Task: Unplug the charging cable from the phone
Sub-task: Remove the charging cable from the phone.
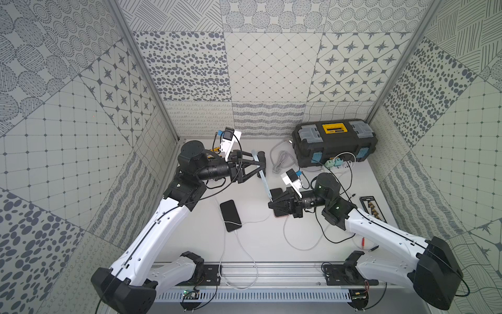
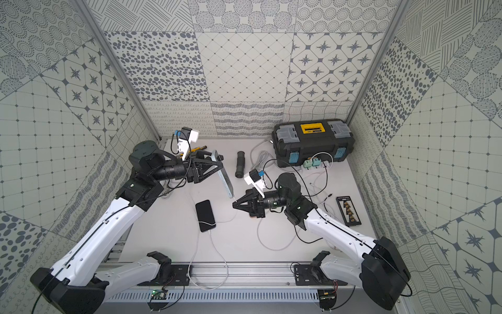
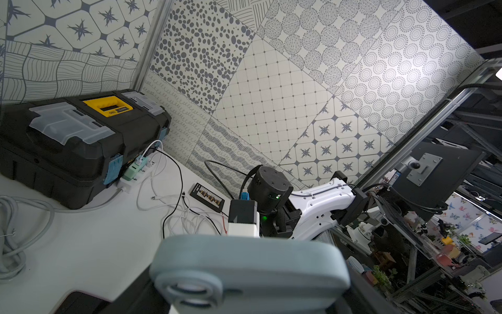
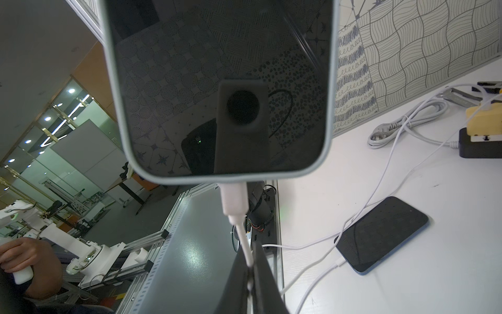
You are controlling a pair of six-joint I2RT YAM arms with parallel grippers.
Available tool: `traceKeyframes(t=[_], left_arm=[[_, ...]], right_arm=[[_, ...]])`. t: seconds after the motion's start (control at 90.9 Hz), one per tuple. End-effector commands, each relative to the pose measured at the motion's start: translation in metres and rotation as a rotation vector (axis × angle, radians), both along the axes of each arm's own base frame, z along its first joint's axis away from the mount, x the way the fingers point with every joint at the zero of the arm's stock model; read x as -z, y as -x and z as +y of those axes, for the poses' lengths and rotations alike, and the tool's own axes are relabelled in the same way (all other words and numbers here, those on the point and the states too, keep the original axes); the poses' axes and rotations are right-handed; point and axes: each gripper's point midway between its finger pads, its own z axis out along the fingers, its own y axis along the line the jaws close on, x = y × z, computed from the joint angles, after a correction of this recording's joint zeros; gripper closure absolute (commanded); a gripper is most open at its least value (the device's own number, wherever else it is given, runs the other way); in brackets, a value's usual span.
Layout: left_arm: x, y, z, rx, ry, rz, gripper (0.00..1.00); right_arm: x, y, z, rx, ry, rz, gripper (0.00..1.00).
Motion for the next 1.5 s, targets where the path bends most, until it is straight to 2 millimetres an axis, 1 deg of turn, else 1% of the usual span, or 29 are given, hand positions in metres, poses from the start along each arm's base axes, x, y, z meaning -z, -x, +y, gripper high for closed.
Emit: traceKeyframes(t=[0.0, 0.121, 0.33, 0.451, 0.55, 0.638, 0.781, 0.836, 0.858, 0.913, 0.946, 1.012, 1.112, 1.244, 1.409, 1.486], left_arm=[[-0.020, 0.001, 0.003, 0.014, 0.023, -0.062, 1.00], [-0.020, -0.003, 0.005, 0.006, 0.023, -0.053, 1.00], [-0.022, -0.004, 0.007, -0.002, 0.024, -0.061, 1.00], [-0.022, -0.004, 0.007, -0.003, 0.025, -0.062, 1.00], [-0.023, -0.003, 0.008, -0.006, 0.028, -0.069, 1.00], [-0.022, -0.003, 0.009, -0.012, 0.028, -0.070, 1.00], [-0.022, -0.002, 0.009, -0.016, 0.027, -0.074, 1.00], [-0.022, -0.001, 0.010, -0.020, 0.026, -0.076, 1.00], [-0.022, -0.001, 0.010, -0.023, 0.026, -0.079, 1.00], [-0.022, -0.001, 0.011, -0.027, 0.026, -0.085, 1.00], [-0.021, -0.001, 0.011, -0.029, 0.026, -0.086, 1.00], [-0.020, -0.001, 0.011, -0.032, 0.025, -0.086, 1.00], [-0.020, -0.002, 0.010, -0.030, 0.024, -0.084, 1.00], [-0.019, -0.002, 0.010, -0.028, 0.024, -0.081, 1.00], [-0.019, 0.000, 0.010, -0.021, 0.024, -0.083, 1.00], [-0.020, 0.001, 0.010, -0.014, 0.025, -0.083, 1.00]], right_arm=[[0.010, 0.000, 0.002, -0.008, 0.010, -0.013, 1.00], [0.016, 0.002, 0.002, -0.019, 0.017, -0.004, 1.00], [0.025, 0.002, 0.001, -0.013, 0.030, 0.015, 1.00], [0.038, -0.008, 0.003, 0.030, 0.080, 0.058, 1.00], [0.057, -0.021, 0.006, 0.092, 0.164, 0.124, 1.00], [0.074, -0.032, 0.007, 0.154, 0.239, 0.180, 0.94], [0.103, -0.046, 0.002, 0.273, 0.372, 0.273, 0.93], [0.113, -0.047, 0.001, 0.294, 0.409, 0.300, 0.90], [0.115, -0.047, 0.001, 0.297, 0.416, 0.308, 0.88], [0.121, -0.045, 0.000, 0.306, 0.431, 0.321, 0.76], [0.124, -0.045, 0.000, 0.310, 0.436, 0.325, 0.73], [0.126, -0.045, 0.000, 0.318, 0.442, 0.326, 0.69], [0.123, -0.049, -0.001, 0.341, 0.438, 0.311, 0.67], [0.108, -0.053, 0.000, 0.352, 0.408, 0.280, 0.61], [0.088, -0.056, 0.001, 0.356, 0.372, 0.249, 0.57], [0.075, -0.057, 0.000, 0.353, 0.344, 0.231, 0.53]])
